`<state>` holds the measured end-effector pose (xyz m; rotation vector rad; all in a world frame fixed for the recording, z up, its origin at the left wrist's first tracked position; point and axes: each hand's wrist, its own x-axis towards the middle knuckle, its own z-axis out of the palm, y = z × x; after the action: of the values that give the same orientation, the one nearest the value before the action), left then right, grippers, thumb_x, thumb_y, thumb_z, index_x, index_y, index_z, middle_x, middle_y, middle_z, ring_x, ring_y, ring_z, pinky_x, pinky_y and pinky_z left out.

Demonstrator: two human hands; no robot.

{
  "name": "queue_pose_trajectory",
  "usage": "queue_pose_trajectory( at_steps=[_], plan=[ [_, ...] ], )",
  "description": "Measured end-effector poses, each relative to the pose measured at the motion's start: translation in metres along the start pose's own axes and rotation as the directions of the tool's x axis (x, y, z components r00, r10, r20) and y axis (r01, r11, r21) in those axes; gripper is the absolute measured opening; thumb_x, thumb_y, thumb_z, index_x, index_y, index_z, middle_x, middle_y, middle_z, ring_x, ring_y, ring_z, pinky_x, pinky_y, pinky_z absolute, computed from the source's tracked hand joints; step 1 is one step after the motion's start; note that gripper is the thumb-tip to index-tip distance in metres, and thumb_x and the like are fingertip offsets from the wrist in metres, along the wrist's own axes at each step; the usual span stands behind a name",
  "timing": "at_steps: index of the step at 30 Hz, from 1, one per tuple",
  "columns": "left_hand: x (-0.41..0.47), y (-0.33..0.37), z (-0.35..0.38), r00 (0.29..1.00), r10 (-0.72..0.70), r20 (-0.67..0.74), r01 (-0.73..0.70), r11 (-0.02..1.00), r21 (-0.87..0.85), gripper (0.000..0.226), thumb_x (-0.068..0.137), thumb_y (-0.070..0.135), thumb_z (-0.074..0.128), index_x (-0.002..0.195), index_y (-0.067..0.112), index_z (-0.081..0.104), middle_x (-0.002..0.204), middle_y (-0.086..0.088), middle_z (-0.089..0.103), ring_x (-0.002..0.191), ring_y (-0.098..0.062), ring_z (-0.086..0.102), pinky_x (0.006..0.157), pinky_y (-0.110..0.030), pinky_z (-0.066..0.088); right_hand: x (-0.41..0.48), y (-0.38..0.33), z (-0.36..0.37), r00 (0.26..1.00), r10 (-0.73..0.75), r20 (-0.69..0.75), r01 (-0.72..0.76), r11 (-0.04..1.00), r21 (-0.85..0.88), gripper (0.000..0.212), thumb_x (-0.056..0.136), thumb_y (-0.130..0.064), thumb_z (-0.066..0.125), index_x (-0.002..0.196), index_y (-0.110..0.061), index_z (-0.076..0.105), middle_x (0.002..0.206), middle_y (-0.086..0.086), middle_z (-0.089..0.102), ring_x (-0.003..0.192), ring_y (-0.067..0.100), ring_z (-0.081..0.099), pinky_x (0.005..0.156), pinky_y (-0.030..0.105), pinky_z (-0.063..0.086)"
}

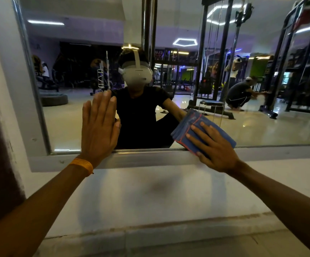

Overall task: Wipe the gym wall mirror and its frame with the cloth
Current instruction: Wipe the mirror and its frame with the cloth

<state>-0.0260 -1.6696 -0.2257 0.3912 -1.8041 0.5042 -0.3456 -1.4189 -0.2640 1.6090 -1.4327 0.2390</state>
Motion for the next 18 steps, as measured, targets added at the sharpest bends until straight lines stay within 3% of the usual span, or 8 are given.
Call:
queue_pose_trajectory(
  at_steps=[2, 6, 9, 12, 13, 15, 17, 18],
  plan=[
    [0.009, 0.01, 0.003, 0.999, 0.042, 0.014, -0.042, 0.999, 0.0, 0.064, 0.106, 0.028, 0.04, 0.163, 0.004, 0.022, 0.171, -0.018, 0.011, 0.159, -0.036, 0.006, 0.129, -0.056, 0.002, 0.005, -0.011, 0.003, 1.0, -0.014, -0.016, 0.014, 1.0, -0.02, 0.061, 0.109, -0.045, 0.029, 0.162, -0.016, 0.025, 0.169, 0.014, 0.022, 0.158, 0.037, 0.013, 0.129, 0.053, 0.007],
    [0.022, 0.019, 0.014, 0.997, 0.058, 0.053, -0.059, 0.998, 0.026, 0.062, 0.108, 0.031, 0.036, 0.163, 0.007, 0.022, 0.171, -0.018, 0.013, 0.159, -0.037, 0.008, 0.127, -0.06, 0.008, 0.046, -0.044, 0.012, 0.983, -0.181, 0.006, 0.181, 0.983, 0.001, 0.06, 0.107, -0.043, 0.037, 0.16, -0.015, 0.033, 0.168, 0.012, 0.027, 0.158, 0.035, 0.012, 0.129, 0.051, 0.01],
    [0.021, 0.019, 0.017, 0.996, 0.066, 0.061, -0.069, 0.996, 0.048, 0.064, 0.108, 0.033, 0.035, 0.164, 0.008, 0.019, 0.172, -0.017, 0.012, 0.16, -0.036, 0.008, 0.127, -0.061, 0.008, 0.04, -0.022, 0.001, 0.981, -0.192, 0.034, 0.191, 0.981, 0.036, 0.06, 0.106, -0.041, 0.038, 0.159, -0.012, 0.037, 0.168, 0.013, 0.026, 0.158, 0.034, 0.015, 0.129, 0.051, 0.014],
    [0.02, 0.025, 0.02, 0.998, 0.037, 0.048, -0.037, 0.999, 0.017, 0.064, 0.108, 0.035, 0.034, 0.164, 0.007, 0.019, 0.173, -0.015, 0.011, 0.16, -0.035, 0.007, 0.128, -0.06, 0.005, 0.012, 0.012, -0.019, 0.998, 0.057, -0.011, -0.056, 0.996, 0.062, 0.062, 0.109, -0.043, 0.03, 0.159, -0.007, 0.035, 0.169, 0.016, 0.023, 0.158, 0.036, 0.015, 0.124, 0.061, 0.022],
    [0.02, 0.03, 0.021, 0.999, 0.022, 0.045, -0.022, 1.0, 0.001, 0.065, 0.108, 0.035, 0.034, 0.164, 0.006, 0.019, 0.173, -0.014, 0.01, 0.16, -0.034, 0.007, 0.128, -0.059, 0.004, 0.009, 0.019, -0.025, 0.977, 0.209, -0.054, -0.204, 0.975, 0.085, 0.064, 0.109, -0.044, 0.029, 0.16, -0.006, 0.031, 0.17, 0.016, 0.019, 0.159, 0.036, 0.012, 0.123, 0.063, 0.021],
    [0.022, 0.038, 0.022, 0.999, -0.009, 0.045, 0.011, 0.999, -0.039, 0.067, 0.107, 0.034, 0.036, 0.163, 0.003, 0.019, 0.173, -0.014, 0.01, 0.16, -0.032, 0.007, 0.128, -0.058, 0.005, 0.024, 0.011, -0.029, 0.854, 0.494, -0.163, -0.468, 0.867, 0.173, 0.066, 0.107, -0.043, 0.034, 0.162, -0.006, 0.025, 0.172, 0.015, 0.011, 0.16, 0.032, 0.004, 0.128, 0.058, 0.011],
    [0.026, 0.044, 0.023, 0.999, -0.014, 0.04, 0.017, 0.998, -0.056, 0.067, 0.106, 0.032, 0.038, 0.163, 0.003, 0.02, 0.172, -0.014, 0.01, 0.16, -0.031, 0.007, 0.128, -0.059, 0.007, 0.06, -0.019, -0.022, 0.792, 0.575, -0.204, -0.533, 0.815, 0.227, 0.068, 0.107, -0.042, 0.037, 0.163, -0.008, 0.02, 0.173, 0.014, 0.005, 0.16, 0.032, -0.001, 0.129, 0.05, -0.003],
    [0.029, 0.045, 0.024, 0.999, 0.007, 0.043, -0.004, 0.999, -0.051, 0.066, 0.106, 0.032, 0.039, 0.163, 0.004, 0.02, 0.173, -0.014, 0.011, 0.16, -0.031, 0.007, 0.128, -0.059, 0.008, 0.076, -0.034, -0.017, 0.829, 0.522, -0.198, -0.484, 0.849, 0.211, 0.068, 0.107, -0.043, 0.037, 0.164, -0.011, 0.019, 0.172, 0.014, 0.004, 0.16, 0.033, -0.003, 0.129, 0.048, -0.006]
  ],
)
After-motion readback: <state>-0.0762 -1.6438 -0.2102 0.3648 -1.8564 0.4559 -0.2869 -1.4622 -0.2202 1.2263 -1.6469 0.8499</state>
